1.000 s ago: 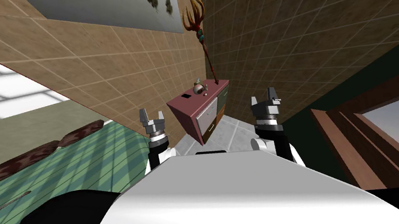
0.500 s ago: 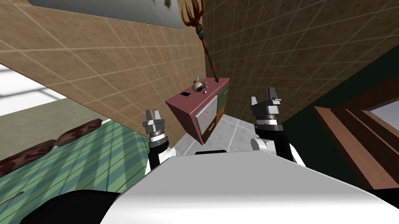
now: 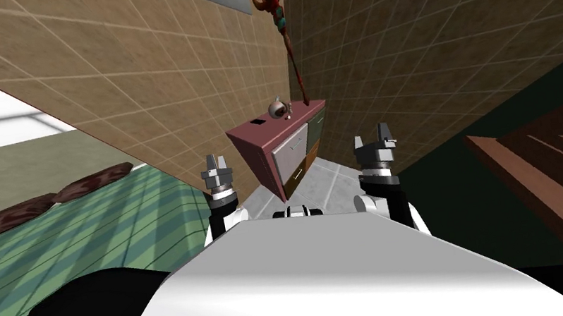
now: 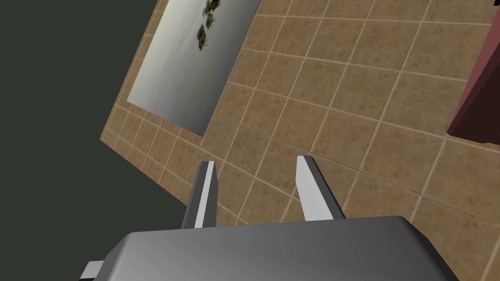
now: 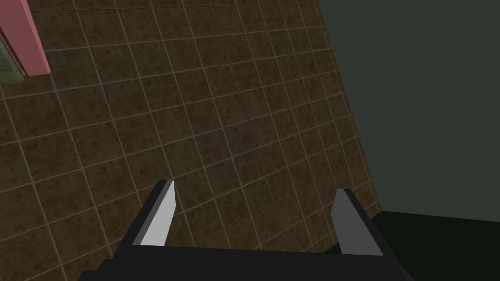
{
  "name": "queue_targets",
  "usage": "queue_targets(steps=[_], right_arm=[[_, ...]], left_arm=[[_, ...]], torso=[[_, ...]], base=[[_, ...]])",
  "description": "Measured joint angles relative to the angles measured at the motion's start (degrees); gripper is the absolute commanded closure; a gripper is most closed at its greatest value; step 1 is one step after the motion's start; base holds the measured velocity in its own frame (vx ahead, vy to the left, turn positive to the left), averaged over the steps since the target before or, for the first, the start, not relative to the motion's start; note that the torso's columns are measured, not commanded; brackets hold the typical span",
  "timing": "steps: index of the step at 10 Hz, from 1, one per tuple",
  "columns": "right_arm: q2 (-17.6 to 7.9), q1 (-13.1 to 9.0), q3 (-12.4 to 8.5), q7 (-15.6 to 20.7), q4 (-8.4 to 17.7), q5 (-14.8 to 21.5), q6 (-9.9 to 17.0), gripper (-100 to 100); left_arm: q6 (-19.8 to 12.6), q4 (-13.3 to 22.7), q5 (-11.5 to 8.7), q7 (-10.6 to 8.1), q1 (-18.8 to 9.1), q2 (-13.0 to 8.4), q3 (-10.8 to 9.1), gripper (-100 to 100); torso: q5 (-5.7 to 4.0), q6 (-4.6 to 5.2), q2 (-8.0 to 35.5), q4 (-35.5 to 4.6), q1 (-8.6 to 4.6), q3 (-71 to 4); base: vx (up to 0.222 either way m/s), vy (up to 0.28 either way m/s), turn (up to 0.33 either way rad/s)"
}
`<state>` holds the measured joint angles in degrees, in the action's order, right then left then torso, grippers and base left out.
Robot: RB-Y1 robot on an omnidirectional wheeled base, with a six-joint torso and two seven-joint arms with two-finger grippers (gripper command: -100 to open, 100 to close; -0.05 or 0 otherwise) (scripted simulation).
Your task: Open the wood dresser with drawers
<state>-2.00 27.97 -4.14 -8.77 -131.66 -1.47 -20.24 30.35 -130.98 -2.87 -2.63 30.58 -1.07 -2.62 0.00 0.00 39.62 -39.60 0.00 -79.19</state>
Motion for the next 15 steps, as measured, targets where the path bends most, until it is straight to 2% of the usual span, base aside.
queue_targets(steps=[2,6,9,11,15], right_arm=[[-2.1,-0.5,0.9,-1.6,0.8,-1.8,-0.2,-100],[-4.5,-2.9,3.8,-6.4,3.3,-6.7,-0.4,-100],[-5.4,-4.2,7.1,-11.1,5.2,-11.6,-1.2,-100],[-5.8,-5.3,8.1,-13.6,6.1,-14.0,-1.4,-100],[-6.4,-7.7,11.4,-20.0,8.7,-20.4,-2.1,-100]], left_arm=[[0.0,0.0,0.0,0.0,0.0,0.0,0.0,0],[0.0,0.0,0.0,0.0,0.0,0.0,0.0,0],[0.0,0.0,0.0,0.0,0.0,0.0,0.0,0],[0.0,0.0,0.0,0.0,0.0,0.0,0.0,0],[0.0,0.0,0.0,0.0,0.0,0.0,0.0,0]], torso=[[-0.03,0.0,2.4,-2.4,-0.12,-5.1],[0.0,0.0,2.7,-2.7,0.0,-5.4],[0.0,0.01,2.6,-2.7,-0.02,-5.4],[0.01,-0.01,2.7,-2.7,0.05,-5.3],[0.01,-0.01,2.7,-2.7,0.04,-5.4]], base=[[0.022,-0.048,0.075],[0.034,-0.057,0.106],[0.04,-0.065,0.103],[0.028,-0.059,0.119],[0.027,-0.073,0.115]])
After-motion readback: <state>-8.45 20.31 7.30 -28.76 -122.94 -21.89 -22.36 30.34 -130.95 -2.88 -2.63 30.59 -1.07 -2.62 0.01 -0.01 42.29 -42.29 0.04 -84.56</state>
